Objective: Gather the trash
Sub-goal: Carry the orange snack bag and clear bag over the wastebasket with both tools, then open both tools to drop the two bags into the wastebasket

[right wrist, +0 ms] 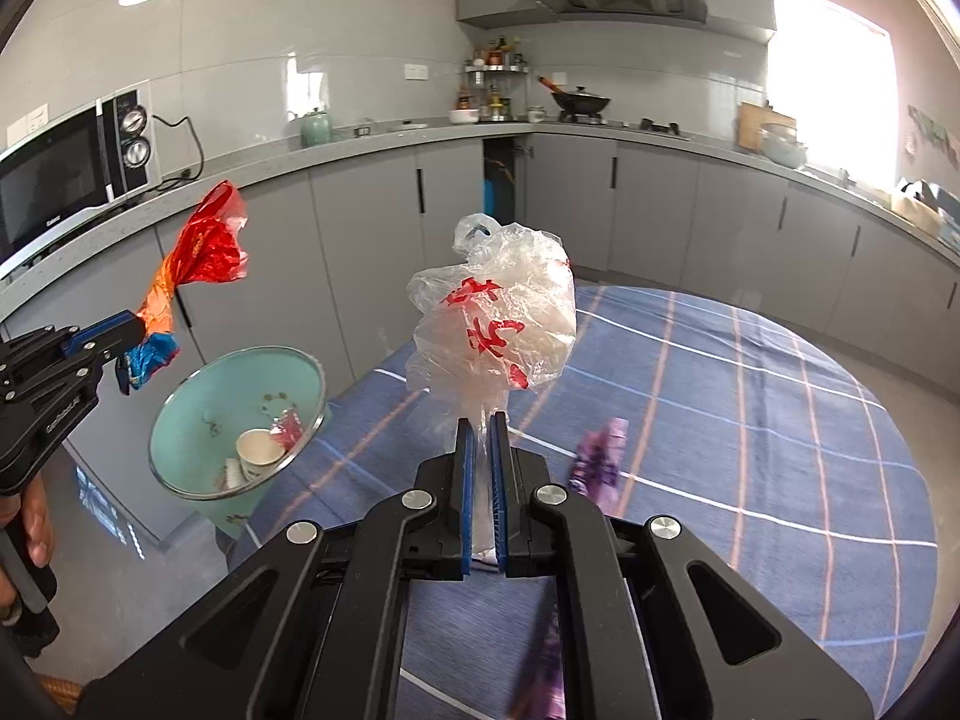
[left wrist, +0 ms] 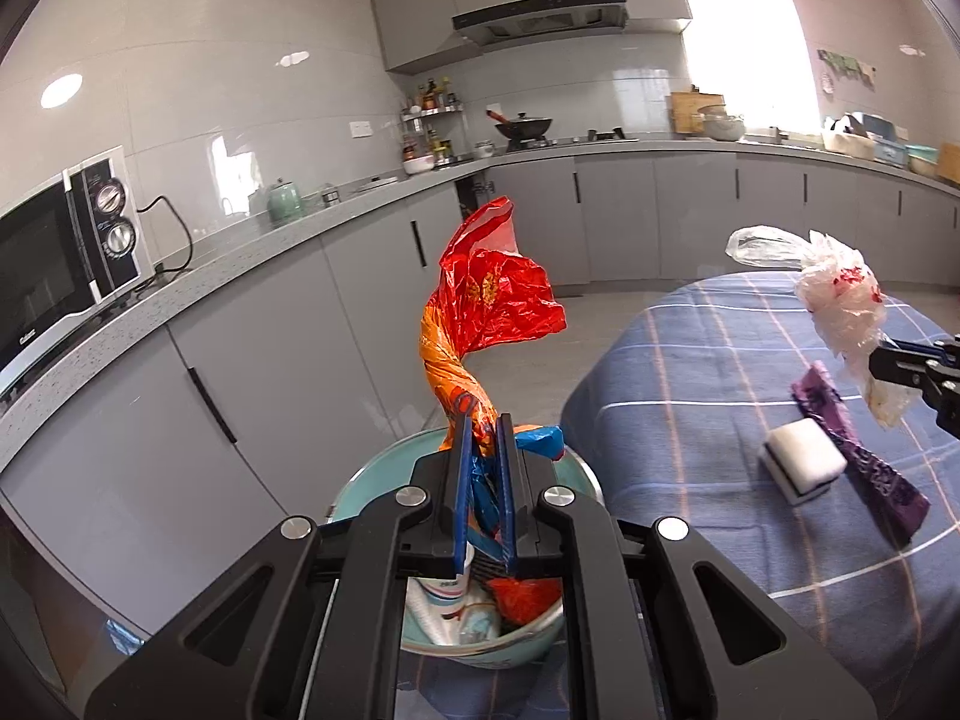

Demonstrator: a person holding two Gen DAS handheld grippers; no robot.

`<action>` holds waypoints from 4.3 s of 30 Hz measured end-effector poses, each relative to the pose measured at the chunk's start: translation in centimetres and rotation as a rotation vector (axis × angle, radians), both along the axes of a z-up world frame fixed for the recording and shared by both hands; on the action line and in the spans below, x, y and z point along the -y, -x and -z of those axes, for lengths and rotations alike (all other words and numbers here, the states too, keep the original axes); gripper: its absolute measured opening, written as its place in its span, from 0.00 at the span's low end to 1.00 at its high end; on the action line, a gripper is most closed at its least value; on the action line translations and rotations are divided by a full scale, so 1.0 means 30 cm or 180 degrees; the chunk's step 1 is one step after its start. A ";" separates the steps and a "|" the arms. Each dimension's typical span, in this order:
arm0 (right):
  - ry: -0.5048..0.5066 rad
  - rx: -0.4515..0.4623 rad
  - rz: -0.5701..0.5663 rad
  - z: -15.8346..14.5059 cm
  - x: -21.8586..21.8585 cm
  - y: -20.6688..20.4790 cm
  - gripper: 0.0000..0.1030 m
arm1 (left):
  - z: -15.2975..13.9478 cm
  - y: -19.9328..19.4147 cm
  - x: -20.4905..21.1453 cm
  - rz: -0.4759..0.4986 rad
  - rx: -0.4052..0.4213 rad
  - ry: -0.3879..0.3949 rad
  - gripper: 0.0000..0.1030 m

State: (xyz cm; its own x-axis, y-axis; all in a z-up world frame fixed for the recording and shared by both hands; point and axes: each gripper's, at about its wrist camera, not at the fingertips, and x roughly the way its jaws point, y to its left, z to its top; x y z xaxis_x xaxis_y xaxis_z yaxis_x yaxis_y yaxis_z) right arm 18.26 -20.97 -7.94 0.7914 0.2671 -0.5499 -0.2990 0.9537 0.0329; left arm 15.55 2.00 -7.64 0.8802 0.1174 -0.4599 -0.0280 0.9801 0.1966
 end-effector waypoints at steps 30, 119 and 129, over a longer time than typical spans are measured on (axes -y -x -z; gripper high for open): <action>0.0039 0.0037 -0.0389 -0.008 -0.190 -0.067 0.06 | 0.026 -0.038 -0.143 -0.0254 -0.0071 0.0055 0.08; 0.0240 -0.0085 -0.1114 0.088 -0.522 -0.209 0.17 | 0.066 -0.072 -0.262 -0.0516 -0.0203 0.0040 0.12; 0.0151 -0.0105 -0.1009 0.084 -0.490 -0.214 0.37 | 0.073 -0.073 -0.272 -0.0572 -0.0193 0.0019 0.46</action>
